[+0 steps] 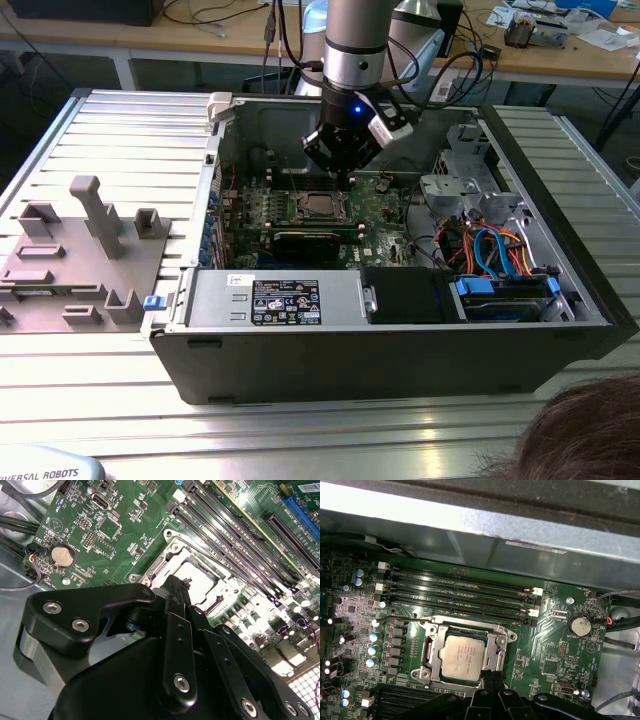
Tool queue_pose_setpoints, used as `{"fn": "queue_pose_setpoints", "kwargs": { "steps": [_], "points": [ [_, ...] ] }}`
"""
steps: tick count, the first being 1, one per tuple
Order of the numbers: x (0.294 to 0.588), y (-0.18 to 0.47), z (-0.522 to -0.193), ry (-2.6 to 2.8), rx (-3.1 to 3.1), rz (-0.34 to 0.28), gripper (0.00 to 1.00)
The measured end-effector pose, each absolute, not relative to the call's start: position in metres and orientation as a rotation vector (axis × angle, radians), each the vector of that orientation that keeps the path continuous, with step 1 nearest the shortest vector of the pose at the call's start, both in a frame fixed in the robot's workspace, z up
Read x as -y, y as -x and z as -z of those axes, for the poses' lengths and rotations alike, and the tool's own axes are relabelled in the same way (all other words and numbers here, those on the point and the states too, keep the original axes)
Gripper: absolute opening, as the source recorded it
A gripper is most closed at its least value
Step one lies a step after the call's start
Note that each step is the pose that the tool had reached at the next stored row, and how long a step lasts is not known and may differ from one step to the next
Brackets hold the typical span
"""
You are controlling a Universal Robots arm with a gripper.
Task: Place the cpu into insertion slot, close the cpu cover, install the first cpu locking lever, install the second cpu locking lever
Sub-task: 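Install the first cpu locking lever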
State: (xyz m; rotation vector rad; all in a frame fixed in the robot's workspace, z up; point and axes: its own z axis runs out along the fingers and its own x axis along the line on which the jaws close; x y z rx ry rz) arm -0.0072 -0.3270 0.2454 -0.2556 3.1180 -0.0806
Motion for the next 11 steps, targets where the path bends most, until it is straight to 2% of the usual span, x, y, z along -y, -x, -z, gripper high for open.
{"fn": "queue_pose_setpoints", "kwargs": {
  "steps": [11],
  "points": [
    [0.327, 0.0072, -0.2454, 0.279, -3.116, 0.08, 0.11]
  ]
}}
